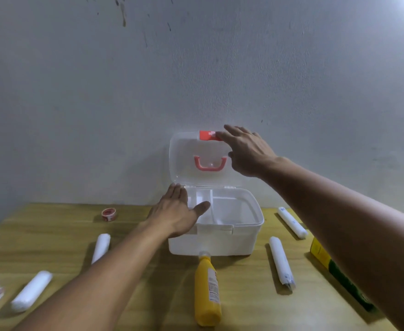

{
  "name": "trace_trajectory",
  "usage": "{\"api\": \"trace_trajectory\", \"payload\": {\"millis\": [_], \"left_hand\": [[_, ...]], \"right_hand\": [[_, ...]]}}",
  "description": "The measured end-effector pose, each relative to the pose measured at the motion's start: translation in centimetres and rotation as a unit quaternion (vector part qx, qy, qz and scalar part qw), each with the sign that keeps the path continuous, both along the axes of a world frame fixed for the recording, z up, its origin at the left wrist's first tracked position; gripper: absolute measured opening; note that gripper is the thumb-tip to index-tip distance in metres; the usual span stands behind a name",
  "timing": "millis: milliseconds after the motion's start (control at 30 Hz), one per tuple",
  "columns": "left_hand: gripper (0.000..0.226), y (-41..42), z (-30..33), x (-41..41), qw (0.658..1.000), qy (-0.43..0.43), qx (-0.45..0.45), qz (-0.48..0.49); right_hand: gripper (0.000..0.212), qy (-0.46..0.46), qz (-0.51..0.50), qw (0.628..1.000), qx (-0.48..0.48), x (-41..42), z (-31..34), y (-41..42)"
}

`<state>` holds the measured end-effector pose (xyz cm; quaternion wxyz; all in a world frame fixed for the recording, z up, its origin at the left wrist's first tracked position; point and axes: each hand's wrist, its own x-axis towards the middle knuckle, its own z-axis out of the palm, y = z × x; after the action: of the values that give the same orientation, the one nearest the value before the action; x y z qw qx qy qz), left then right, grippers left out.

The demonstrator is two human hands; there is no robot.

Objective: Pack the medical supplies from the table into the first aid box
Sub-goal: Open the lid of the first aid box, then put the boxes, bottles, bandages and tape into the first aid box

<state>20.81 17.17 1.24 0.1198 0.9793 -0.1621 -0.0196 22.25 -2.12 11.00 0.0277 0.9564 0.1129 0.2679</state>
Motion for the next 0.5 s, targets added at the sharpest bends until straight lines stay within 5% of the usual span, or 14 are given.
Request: {"api": "trace_trajectory", "payload": {"millis": [200, 367, 500], "left_hand": [[0.09, 0.0, 0.0, 0.4, 0.999, -0.044, 0.0, 0.001], [0.079, -0.6, 1.0, 0.6, 0.997, -0.069, 0.028, -0.017], [0.073, -1.8, 1.5, 0.4, 0.997, -0.067, 0.009, -0.041]], "right_hand": [[0.046, -0.014, -0.018, 0.994, 0.107, -3.6, -2.1, -2.8], [0.022, 0.177, -0.163, 0.969, 0.065, -8.8, -4.4, -7.7], [0.033, 0.334, -0.271, 0.903, 0.023, -12.7, -4.9, -10.2]]}}
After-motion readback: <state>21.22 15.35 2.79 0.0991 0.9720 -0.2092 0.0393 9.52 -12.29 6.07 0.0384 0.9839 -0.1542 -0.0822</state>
